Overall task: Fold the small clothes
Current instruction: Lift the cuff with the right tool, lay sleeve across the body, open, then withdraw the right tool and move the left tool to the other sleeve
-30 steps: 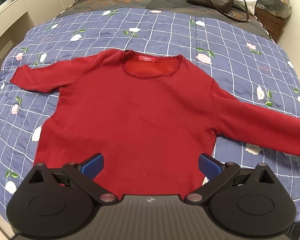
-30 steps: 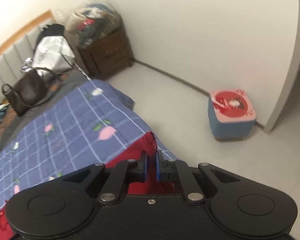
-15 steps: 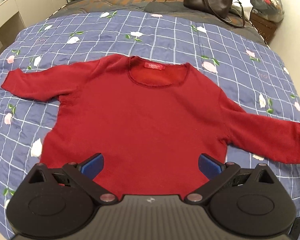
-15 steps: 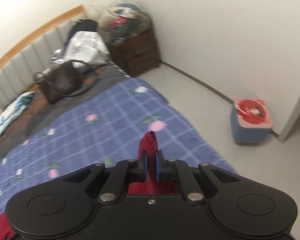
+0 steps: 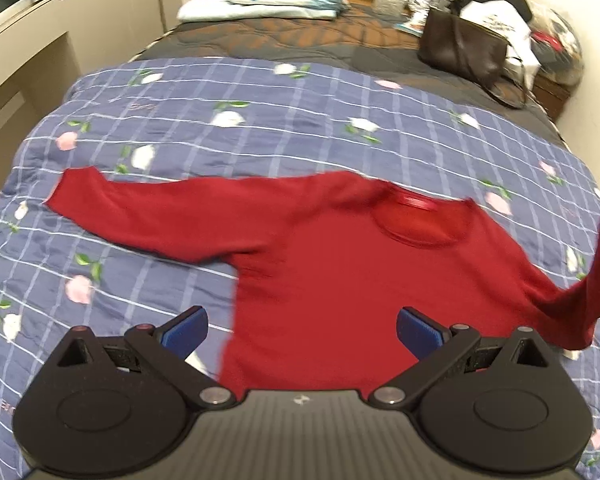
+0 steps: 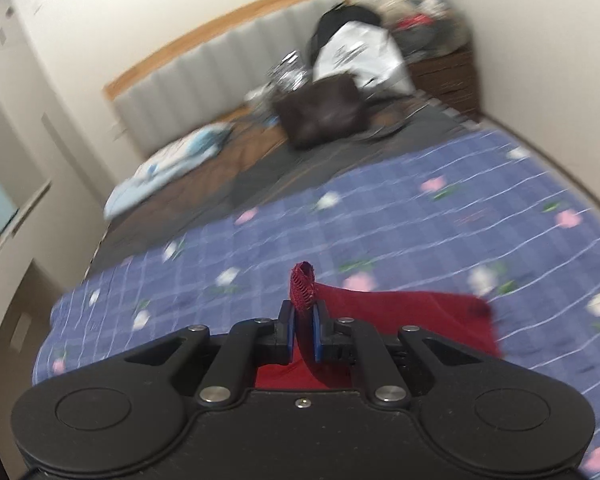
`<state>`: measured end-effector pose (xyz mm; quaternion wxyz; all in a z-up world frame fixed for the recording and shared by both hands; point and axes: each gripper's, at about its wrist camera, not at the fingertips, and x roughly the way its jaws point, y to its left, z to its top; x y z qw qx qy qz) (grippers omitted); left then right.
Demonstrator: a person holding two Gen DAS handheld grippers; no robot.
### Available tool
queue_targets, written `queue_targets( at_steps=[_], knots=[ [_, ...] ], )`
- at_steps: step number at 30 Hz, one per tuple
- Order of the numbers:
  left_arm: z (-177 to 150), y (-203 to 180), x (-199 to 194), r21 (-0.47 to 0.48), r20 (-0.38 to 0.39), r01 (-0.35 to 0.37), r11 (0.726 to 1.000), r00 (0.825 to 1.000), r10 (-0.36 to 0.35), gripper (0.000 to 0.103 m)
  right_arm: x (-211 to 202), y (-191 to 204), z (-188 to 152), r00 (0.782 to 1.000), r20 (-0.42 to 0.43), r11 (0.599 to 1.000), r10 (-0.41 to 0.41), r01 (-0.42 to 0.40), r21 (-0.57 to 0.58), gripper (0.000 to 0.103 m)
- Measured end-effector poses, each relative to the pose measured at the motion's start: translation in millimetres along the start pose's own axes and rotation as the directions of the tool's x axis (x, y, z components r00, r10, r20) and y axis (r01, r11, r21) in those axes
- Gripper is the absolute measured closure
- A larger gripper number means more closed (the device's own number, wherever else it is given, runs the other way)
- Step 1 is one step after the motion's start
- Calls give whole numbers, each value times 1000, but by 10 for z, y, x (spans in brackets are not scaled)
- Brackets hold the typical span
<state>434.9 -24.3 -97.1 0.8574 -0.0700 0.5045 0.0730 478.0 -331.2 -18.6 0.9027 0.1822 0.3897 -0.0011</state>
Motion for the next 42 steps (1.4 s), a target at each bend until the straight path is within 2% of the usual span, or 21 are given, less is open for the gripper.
queue_targets(
  at_steps=[5, 12, 15, 17, 19, 22, 25, 29, 33, 36, 37, 40, 42],
  knots=[
    [43, 414, 120, -31, -7, -30, 999, 1000, 30, 0, 480, 584, -396, 996, -82, 999, 32, -34, -24, 93],
    [-16, 690, 303, -37, -37, -54, 998, 998, 53, 0, 1088, 914, -849, 983, -181, 998, 10, -20, -54, 91],
    [-40, 671, 377, -28, -49, -51, 998, 998, 50, 0, 1255, 947, -984, 975, -223, 998, 11, -26, -66, 80],
    [-48, 619, 427, -20, -52, -42, 999, 998, 41, 0, 1314, 968, -1047, 969, -248, 997, 20, -39, -71, 63],
    [-58, 535, 482, -13, -56, -34, 999, 998, 33, 0, 1288, 917, -1059, 966, -258, 996, 31, -51, -70, 42],
    [-74, 367, 559, -7, -64, -21, 1000, 998, 20, 0, 1135, 710, -1028, 968, -246, 996, 53, -69, -57, 25],
    [-88, 138, 629, 2, -61, -2, 1000, 998, 2, 0, 969, 318, -954, 972, -232, 998, 40, -50, -40, 21],
    [-98, -246, 812, 46, -81, -8, 999, 997, 12, 0, 826, -497, -853, 971, -233, 998, -63, 68, 15, 23],
    [-88, -616, 1045, 90, -106, -36, 995, 993, 46, 0, 786, -1228, -717, 952, -220, 976, -213, 219, 0, 34],
    [-80, -852, 1219, 114, -122, -61, 992, 990, 75, 0, 869, -1610, -611, 939, -196, 959, -284, 275, -70, 49],
    [-82, -913, 1275, 120, -128, -67, 991, 988, 82, 0, 921, -1716, -585, 937, -193, 956, -292, 279, -92, 55],
    [-90, -1056, 1444, 135, -141, -94, 986, 984, 113, 0, 1130, -1938, -465, 945, -187, 957, -269, 241, -159, 63],
    [-99, -1114, 1563, 152, -151, -118, 981, 978, 141, 0, 1288, -2026, -400, 957, -227, 973, -179, 139, -182, 63]
  ],
)
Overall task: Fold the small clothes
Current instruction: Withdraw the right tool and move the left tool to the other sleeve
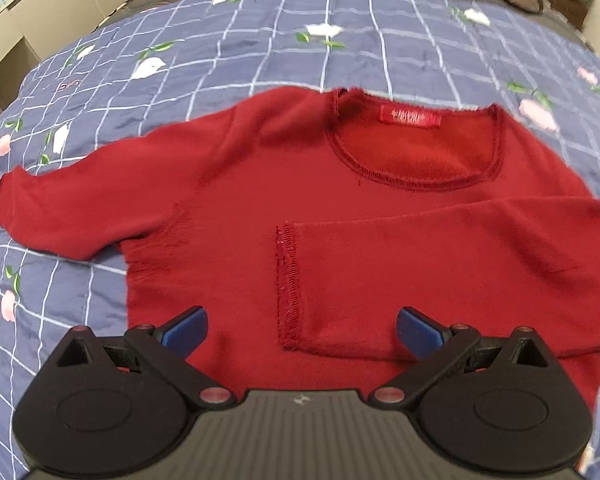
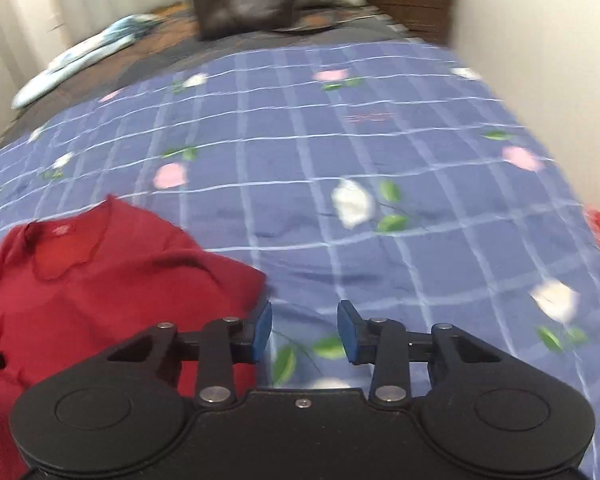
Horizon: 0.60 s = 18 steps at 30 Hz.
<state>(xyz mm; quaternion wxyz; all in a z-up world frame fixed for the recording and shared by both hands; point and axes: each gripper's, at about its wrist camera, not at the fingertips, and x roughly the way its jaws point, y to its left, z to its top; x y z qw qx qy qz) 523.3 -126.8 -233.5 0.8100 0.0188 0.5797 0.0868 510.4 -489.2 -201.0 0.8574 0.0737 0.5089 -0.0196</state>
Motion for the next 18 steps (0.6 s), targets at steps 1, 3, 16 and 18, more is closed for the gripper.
queue_targets(
  at_steps=[1, 3, 16, 18],
  knots=[
    [11, -28, 52, 6, -8, -12, 1000, 1000, 12, 0, 57, -27, 48, 998, -14, 999, 54, -54, 10, 63],
    [24, -76, 140, 16, -27, -33, 999, 999, 33, 0, 129, -125, 103, 985, -9, 982, 170, -169, 82, 63],
    [16, -79, 294, 8, -54, -36, 999, 998, 37, 0, 474, -354, 202, 949, 21, 842, 316, -290, 454, 97],
    [20, -71, 303, 6, -55, -31, 999, 998, 32, 0, 384, -307, 307, 950, 48, 867, 307, -301, 397, 98]
  ],
)
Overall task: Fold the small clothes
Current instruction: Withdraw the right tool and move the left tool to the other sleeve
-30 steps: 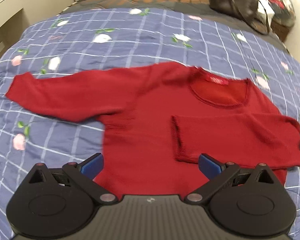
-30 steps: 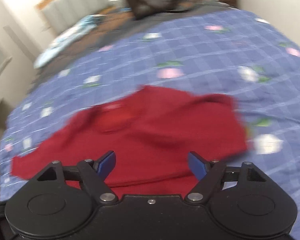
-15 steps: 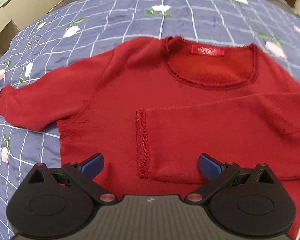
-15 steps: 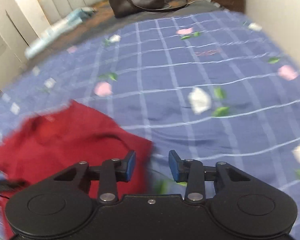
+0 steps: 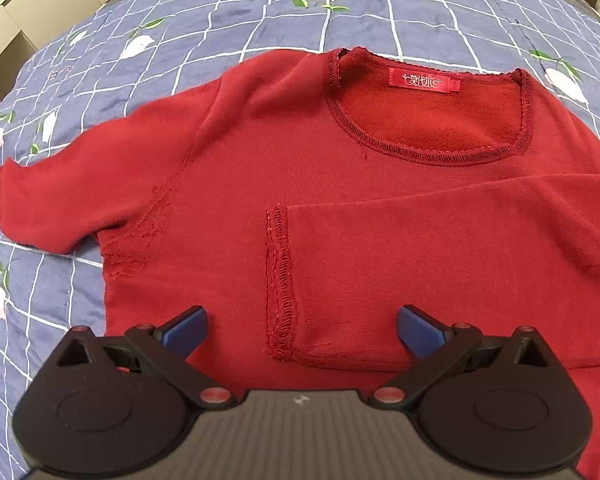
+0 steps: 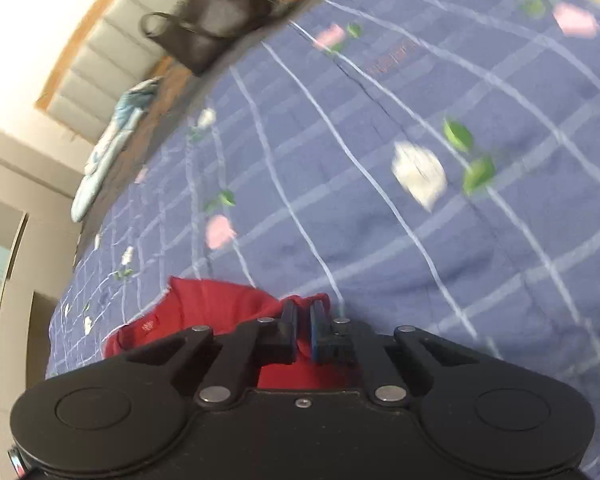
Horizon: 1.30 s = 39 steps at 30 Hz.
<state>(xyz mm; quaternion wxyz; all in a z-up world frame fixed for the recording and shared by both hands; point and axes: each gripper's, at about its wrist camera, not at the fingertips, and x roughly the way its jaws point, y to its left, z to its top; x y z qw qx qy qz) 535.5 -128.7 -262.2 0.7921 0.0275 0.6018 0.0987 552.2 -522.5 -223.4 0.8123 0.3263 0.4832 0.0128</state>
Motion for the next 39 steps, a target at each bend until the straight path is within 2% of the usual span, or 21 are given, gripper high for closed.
queue_targets(
  at_steps=[3, 6, 8, 11, 15, 18, 21, 22, 24, 26, 30, 32, 36, 39],
  knots=[
    [-1, 13, 8, -2, -1, 11, 1000, 1000, -11, 0, -95, 239, 123, 999, 30, 982, -34, 39, -184, 98],
    [2, 20, 17, 0, 0, 19, 1000, 1000, -19, 0, -89, 494, 194, 996, 20, 914, -93, 93, -394, 98],
    [6, 20, 13, 3, 1, 21, 1000, 1000, -21, 0, -10, 553, 217, 991, -7, 884, -132, 114, -454, 98],
    [11, 41, -49, 6, 10, 28, 1000, 1000, -28, 0, 113, 541, 202, 981, -19, 862, -192, 160, -481, 96],
    [28, 145, -208, -7, 42, 63, 998, 997, -63, 0, 222, 481, 106, 957, -3, 847, -289, 255, -466, 83],
    [37, 294, -318, -45, 64, 91, 995, 994, -88, 0, 206, 458, 10, 948, 8, 859, -317, 291, -422, 68],
    [19, 510, -381, -110, 68, 78, 991, 995, -71, 0, 176, 498, -139, 950, 10, 861, -312, 288, -419, 42],
    [11, 595, -376, -136, 59, 58, 989, 997, -50, 0, 180, 527, -209, 946, 11, 852, -324, 296, -433, 37],
    [-16, 806, -340, -202, 34, 17, 979, 999, -10, 0, 215, 547, -356, 937, 5, 839, -350, 317, -442, 35],
    [-64, 1065, -289, -281, 5, -19, 959, 1000, 22, 0, 215, 559, -464, 932, -3, 849, -362, 328, -415, 30],
    [-176, 1747, -178, -406, -32, -97, 909, 995, 92, 0, 110, 639, -698, 934, 23, 869, -357, 342, -357, 4],
    [-197, 2124, -116, -460, -35, -129, 878, 991, 128, 0, 72, 669, -811, 934, 23, 877, -356, 343, -338, 3],
    [-151, 2856, 3, -551, -15, -172, 817, 980, 197, 0, -8, 663, -1061, 916, 34, 877, -399, 392, -279, 3],
    [-89, 3361, 95, -631, -2, -183, 754, 972, 235, 0, -101, 660, -1247, 908, 39, 881, -418, 415, -225, 3]
  ],
)
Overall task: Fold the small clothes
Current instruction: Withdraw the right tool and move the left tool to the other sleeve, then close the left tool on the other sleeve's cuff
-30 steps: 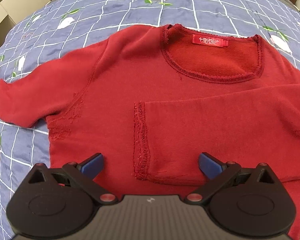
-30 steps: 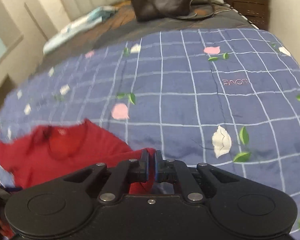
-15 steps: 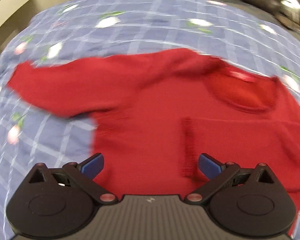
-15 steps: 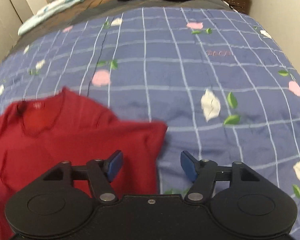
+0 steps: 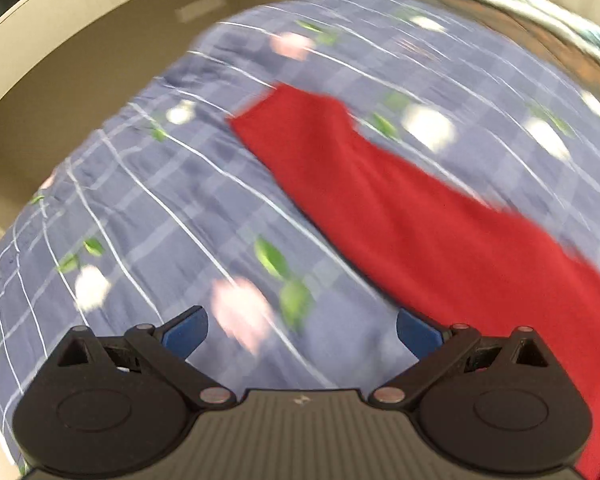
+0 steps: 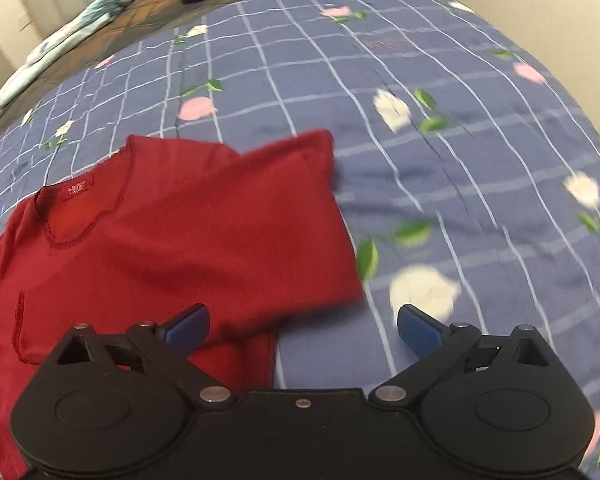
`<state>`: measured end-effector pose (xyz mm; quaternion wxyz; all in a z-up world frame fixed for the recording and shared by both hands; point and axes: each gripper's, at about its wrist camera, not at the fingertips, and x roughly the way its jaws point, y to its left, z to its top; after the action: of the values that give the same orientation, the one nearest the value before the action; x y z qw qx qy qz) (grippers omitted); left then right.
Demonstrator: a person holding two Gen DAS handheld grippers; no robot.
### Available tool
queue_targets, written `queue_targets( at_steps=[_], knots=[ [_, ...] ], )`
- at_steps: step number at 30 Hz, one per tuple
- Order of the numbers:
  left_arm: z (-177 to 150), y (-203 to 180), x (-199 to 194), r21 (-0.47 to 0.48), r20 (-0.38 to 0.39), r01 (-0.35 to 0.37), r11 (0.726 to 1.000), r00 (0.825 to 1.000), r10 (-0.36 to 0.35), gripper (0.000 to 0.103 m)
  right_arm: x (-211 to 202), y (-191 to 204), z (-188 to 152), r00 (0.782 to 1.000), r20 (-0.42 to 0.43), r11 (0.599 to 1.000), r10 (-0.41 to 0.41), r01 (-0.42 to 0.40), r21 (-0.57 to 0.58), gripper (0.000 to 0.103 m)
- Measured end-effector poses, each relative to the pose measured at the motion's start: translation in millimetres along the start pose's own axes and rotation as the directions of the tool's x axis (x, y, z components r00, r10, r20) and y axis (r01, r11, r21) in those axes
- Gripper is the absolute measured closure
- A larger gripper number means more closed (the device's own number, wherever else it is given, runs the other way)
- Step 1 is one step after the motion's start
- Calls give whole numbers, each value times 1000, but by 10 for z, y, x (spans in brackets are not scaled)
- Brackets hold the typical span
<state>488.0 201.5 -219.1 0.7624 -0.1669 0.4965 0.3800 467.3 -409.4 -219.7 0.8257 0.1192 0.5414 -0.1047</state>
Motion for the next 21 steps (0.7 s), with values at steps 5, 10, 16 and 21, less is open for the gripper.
queue_targets(
  at_steps=[5, 10, 16, 21],
  knots=[
    [512, 350, 393, -130, 31, 10, 992, 999, -6, 0, -201, 192, -294, 1000, -11, 999, -13, 14, 43, 1],
    [820, 552, 726, -202, 43, 13, 979, 999, -4, 1, -319, 522, -604, 998, -64, 1000, 21, -21, 13, 1],
    [1026, 709, 998, -246, 50, 22, 969, 999, -10, 20, -334, 869, -928, 989, -136, 998, 57, -60, -14, 1],
    [1104, 757, 1131, -265, 45, 67, 962, 997, -57, 33, -340, 1026, -1033, 984, -167, 997, 65, -71, -29, 1]
  ],
)
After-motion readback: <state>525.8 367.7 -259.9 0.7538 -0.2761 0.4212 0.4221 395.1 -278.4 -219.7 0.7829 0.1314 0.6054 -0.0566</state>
